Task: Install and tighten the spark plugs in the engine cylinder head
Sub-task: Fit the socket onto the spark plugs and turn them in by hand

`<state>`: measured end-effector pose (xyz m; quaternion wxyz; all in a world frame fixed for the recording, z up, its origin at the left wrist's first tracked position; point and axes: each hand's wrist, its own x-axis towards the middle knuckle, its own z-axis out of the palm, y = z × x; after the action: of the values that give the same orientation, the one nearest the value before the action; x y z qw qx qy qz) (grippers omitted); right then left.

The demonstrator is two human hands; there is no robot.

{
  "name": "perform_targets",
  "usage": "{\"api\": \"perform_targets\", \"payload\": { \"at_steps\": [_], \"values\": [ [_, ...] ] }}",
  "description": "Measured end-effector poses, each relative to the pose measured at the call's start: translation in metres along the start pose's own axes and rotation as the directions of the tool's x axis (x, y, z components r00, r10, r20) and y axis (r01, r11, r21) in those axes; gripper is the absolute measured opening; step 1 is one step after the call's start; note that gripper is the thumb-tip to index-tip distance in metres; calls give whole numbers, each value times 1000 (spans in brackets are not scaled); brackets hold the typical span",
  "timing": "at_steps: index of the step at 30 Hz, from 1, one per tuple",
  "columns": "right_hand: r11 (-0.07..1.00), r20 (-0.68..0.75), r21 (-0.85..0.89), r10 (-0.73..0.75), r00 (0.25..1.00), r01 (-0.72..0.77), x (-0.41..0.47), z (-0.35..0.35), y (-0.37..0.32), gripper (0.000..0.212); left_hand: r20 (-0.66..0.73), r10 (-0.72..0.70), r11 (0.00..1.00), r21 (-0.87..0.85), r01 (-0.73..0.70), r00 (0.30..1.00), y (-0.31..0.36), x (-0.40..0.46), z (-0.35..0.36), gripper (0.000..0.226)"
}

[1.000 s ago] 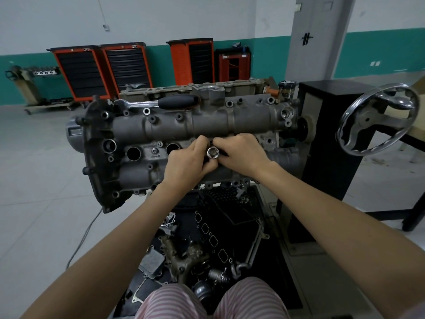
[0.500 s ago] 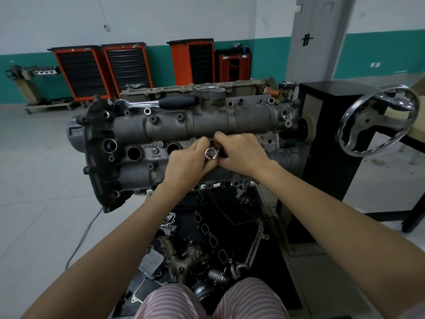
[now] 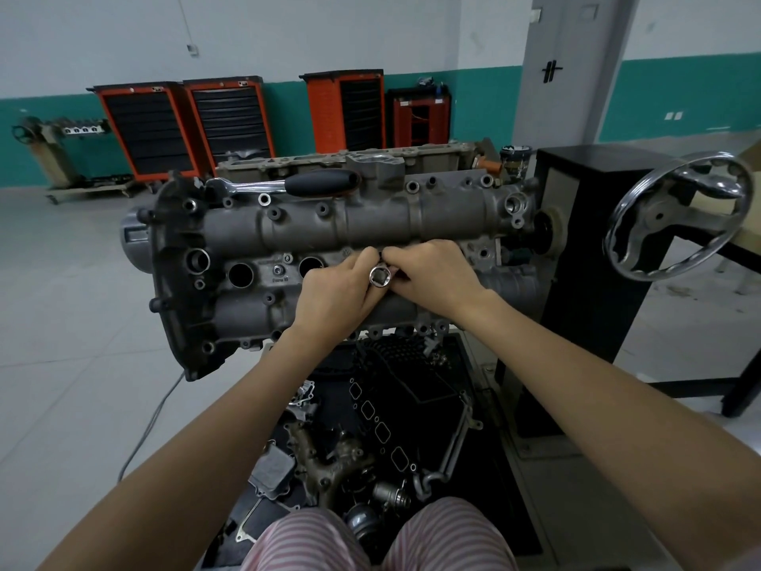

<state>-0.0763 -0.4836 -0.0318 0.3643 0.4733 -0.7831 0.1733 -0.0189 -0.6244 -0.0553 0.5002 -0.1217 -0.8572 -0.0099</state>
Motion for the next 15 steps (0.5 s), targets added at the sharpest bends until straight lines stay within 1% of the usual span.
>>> {"api": "perform_targets", "payload": {
  "at_steps": [2,4,5,7,9,11,12,13,15],
  "values": [
    [999,52,-30,34,998,-32,1,1,1,13,0,13,1000,10,-13,1000,1,0,-1,34],
    [996,98,-72,60,993,-53,2,4,3,23,3,13,1000,28,-13,1000,2,1,-2,34],
    [996,99,-80,59,993,-51,1,5,3,26,5,6,999,38,-6,1000,3,2,-2,33],
    [996,81,-83,52,995,-45,1,6,2,26,8,-16,999,40,16,1000,5,2,-2,31],
    [997,49,-65,46,998,-43,1,6,0,19,17,-35,999,14,35,999,6,2,-3,31],
    [999,-14,-37,28,1000,-29,1,3,-2,14,26,-29,999,-22,29,999,6,1,-3,33],
    [999,-42,-27,21,999,-22,1,2,-3,15,22,-26,999,-36,27,999,6,0,-3,33],
    [1000,-53,-23,14,998,-15,1,1,-3,16,6,-38,998,-52,38,999,6,-1,-3,32],
    [1000,-55,-19,3,998,-4,1,0,-4,15,-53,-110,988,-116,103,993,11,-5,-2,31]
  ]
}}
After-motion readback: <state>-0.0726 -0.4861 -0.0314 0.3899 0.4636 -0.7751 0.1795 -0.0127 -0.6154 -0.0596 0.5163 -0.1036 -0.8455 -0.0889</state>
